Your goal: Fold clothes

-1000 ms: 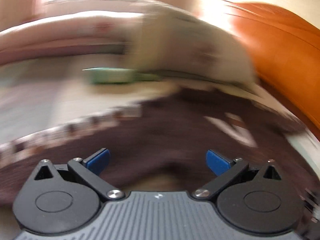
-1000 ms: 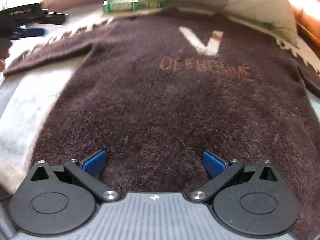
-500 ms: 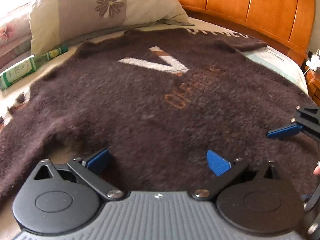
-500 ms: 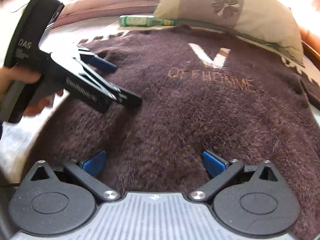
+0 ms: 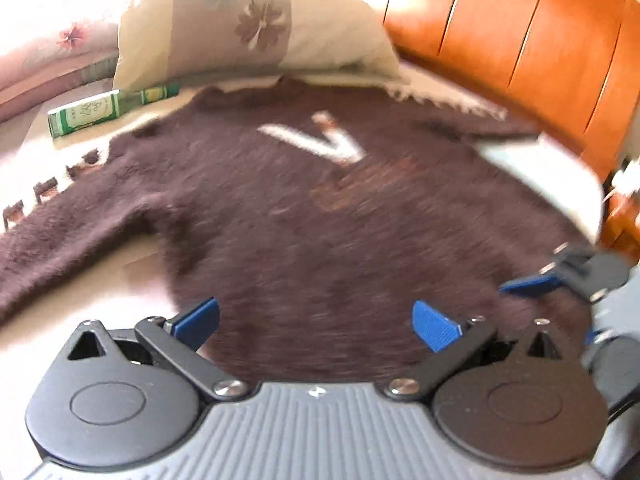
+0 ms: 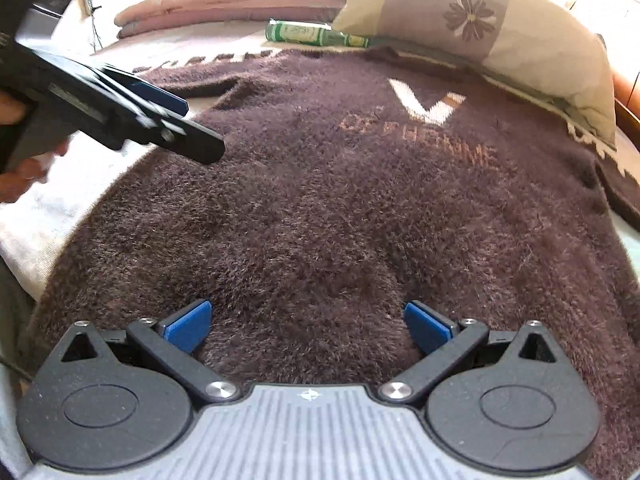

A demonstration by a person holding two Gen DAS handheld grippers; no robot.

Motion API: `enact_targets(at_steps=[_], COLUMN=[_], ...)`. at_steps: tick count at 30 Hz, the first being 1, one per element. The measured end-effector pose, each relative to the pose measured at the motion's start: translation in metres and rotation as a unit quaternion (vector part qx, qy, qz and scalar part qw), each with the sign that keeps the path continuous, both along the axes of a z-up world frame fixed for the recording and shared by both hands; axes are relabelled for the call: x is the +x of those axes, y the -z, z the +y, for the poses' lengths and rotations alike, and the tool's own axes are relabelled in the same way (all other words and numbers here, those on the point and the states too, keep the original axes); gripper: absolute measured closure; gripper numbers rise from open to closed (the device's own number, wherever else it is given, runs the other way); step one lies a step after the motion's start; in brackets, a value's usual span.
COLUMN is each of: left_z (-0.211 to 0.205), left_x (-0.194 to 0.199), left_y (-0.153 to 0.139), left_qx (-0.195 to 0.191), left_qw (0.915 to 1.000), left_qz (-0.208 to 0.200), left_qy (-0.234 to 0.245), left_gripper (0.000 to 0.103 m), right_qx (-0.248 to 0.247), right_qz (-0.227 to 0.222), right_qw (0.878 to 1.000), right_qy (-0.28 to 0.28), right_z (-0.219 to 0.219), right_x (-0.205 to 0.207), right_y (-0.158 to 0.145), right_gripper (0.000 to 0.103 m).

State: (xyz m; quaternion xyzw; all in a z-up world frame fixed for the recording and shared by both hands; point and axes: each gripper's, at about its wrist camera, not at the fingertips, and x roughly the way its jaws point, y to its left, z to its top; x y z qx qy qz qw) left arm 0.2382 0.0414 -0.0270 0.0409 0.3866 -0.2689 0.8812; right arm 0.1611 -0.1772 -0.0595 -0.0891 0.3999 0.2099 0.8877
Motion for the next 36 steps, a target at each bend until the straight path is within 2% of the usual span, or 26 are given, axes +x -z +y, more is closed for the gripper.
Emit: enact_targets(at_steps=[3,5,10,16,20,23,29,31,34,36], left_z=[-0.011,-0.017,-0.034,-0.031,-0.035,-0.031,-0.029,-0.041,-0.055,-0.049], left_x=[-0.002,0.001,-0.015,-0.033,-0.052,-0.049,-0.023,-0.026,-0.046,-0.059], left_y=[0.01,0.024,0.03,0.025,0.032,0.023,0.016,0.018,0.023,0.029], left_qx=[-0.003,-0.002,0.05,0.01,0.034,0.033,-0.001,-0.003,0.018,0.019], left_qw=[0.9995,0.9974,0.9962,0.994,0.9951,0.9953,0.9928,0.9938,0.9972,0.9969], left_qz=[0.019,0.058,0.044,0.056,0.038,0.05,0.071,0.079,0.06,0.058], left_qy=[-0.025,-0.044,-0.057,-0.094,-0.085,-0.076,-0.096,-0.078,-0.04,-0.05], left_gripper=[0.001,0.001,0.001,0.001,0.001,0.001,0.001,0.001,0.001,0.001], right_qx=[0.005,0.0,0.028,0.081,0.069,0.062,0.07,0.064,0.061,0.062], right_qz=[-0.009,-0.001,0.01,-0.008,-0.006,0.018,-0.009,-0.011,-0.018,-0.028], right_qw=[1.0,1.0,1.0,0.991,0.985,0.982,0.981,0.982,0.983,0.983], right_qy=[-0.01,-0.013,0.008,0.104,0.16,0.175,0.179,0.177,0.174,0.171], right_z=[-0.005,-0.01,-0.045,-0.1,-0.117,-0.122,-0.122,-0.121,-0.121,-0.122], right_x=[-0.007,-0.014,-0.036,-0.021,0.002,0.01,0.003,0.003,0.002,-0.001], right_y=[-0.001,-0.006,-0.024,-0.039,-0.028,-0.008,0.004,0.004,0.005,0.006], right_gripper=[0.0,0.0,0.0,0.0,0.0,0.0,0.0,0.0,0.0,0.0])
